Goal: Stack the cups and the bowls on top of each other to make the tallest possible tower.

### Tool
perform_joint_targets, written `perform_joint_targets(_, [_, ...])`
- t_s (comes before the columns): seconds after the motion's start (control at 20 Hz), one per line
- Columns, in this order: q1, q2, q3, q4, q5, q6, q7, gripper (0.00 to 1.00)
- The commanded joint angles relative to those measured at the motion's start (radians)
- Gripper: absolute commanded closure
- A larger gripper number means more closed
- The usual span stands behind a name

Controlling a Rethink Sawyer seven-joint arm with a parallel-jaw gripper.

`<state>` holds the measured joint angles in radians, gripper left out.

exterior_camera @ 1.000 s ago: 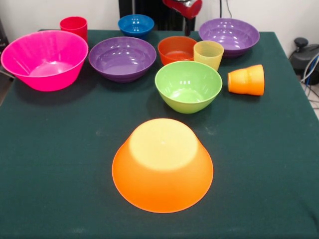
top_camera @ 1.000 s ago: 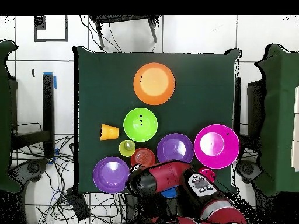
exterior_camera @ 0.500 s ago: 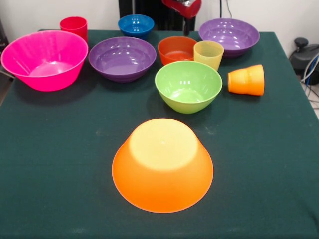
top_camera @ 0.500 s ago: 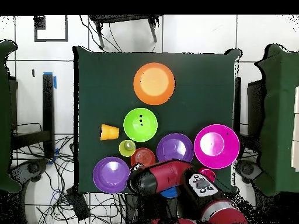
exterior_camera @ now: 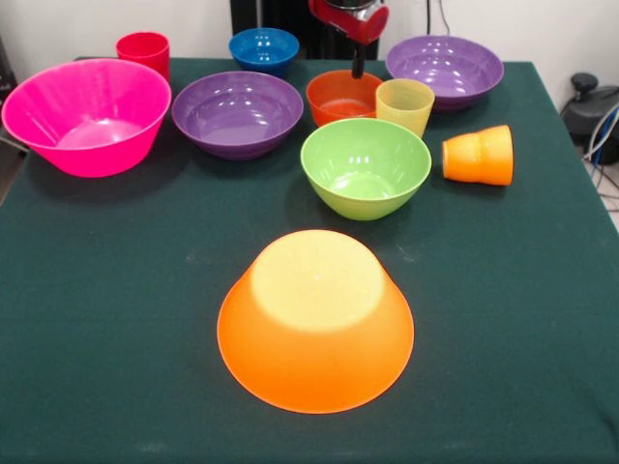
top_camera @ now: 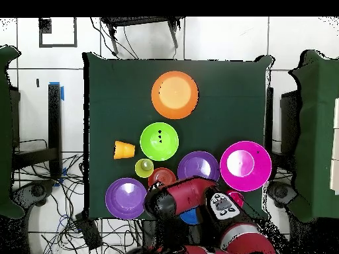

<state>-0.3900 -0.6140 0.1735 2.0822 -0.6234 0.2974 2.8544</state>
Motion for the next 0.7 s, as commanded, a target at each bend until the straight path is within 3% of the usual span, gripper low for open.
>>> perform_joint_targets(0.05, [0.037,0.069,-0.009,-0.115,-0.066,-0.048,-0.042,0.00])
perform_joint_targets(0.35, [0.055,0.080,-0.023,-0.097,-0.068,-0.075,-0.024,0.00])
perform_joint_targets(0.7, [0.160,0.164,-0.128,-0.104,-0.093,-0.198,0.043,0.00])
